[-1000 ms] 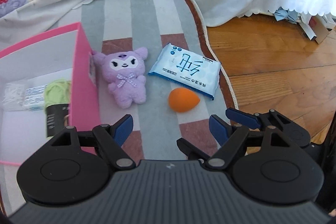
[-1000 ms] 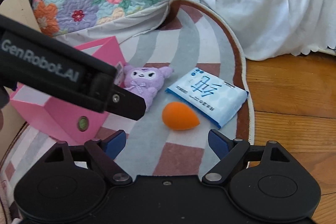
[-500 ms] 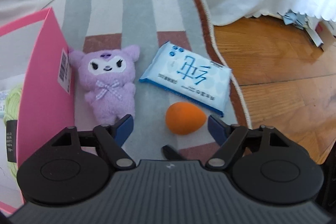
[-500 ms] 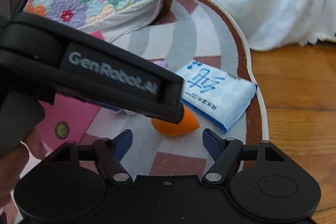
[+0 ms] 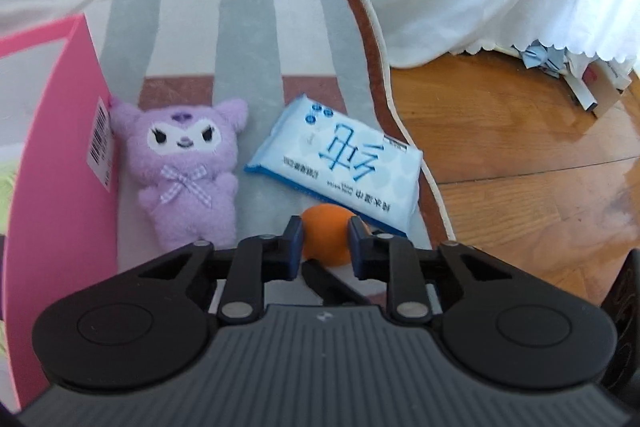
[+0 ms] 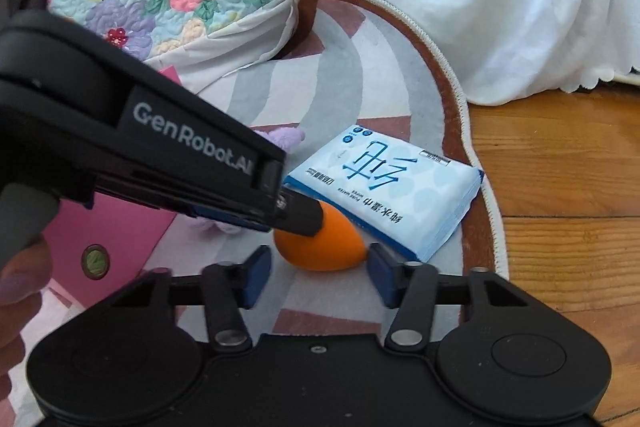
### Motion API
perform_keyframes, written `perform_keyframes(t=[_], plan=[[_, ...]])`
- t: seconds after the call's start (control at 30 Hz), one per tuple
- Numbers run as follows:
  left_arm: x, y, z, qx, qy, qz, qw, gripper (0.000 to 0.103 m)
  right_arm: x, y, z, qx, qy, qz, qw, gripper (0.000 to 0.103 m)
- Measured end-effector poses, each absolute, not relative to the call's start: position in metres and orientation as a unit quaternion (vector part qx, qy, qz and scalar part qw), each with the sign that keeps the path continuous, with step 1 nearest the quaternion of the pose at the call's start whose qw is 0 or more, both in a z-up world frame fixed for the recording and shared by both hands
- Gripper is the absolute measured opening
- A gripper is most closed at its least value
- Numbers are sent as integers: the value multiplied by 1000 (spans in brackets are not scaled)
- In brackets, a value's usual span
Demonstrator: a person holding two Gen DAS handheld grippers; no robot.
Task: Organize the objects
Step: 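Close the left gripper on the orange sponge and lift it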
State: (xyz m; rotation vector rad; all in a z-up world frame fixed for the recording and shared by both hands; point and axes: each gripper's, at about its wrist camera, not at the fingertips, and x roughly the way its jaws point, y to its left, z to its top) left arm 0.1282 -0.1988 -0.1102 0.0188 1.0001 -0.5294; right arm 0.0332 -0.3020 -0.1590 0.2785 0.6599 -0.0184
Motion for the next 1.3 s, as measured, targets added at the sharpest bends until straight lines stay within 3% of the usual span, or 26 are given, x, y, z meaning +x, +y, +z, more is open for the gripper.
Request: perform_keyframes(t=[0.27, 0.33, 0.5, 1.1, 1.3], plan=[[127, -202, -112, 23, 473, -270, 838, 21, 31, -298, -160, 126, 319, -18, 939, 50], [124, -204, -113, 35, 474, -284, 833, 28, 31, -296, -159, 113, 324, -14, 939, 50], [114, -218, -112, 103, 454, -291, 836, 29, 31, -293, -161, 82, 324, -6, 942, 49], [91, -196, -97, 26, 488, -346, 801, 25, 9, -301, -145, 112, 353, 1, 929, 50], [83, -183, -91, -1, 503, -350, 790, 25, -6, -290, -136, 77, 359, 11, 930, 50]])
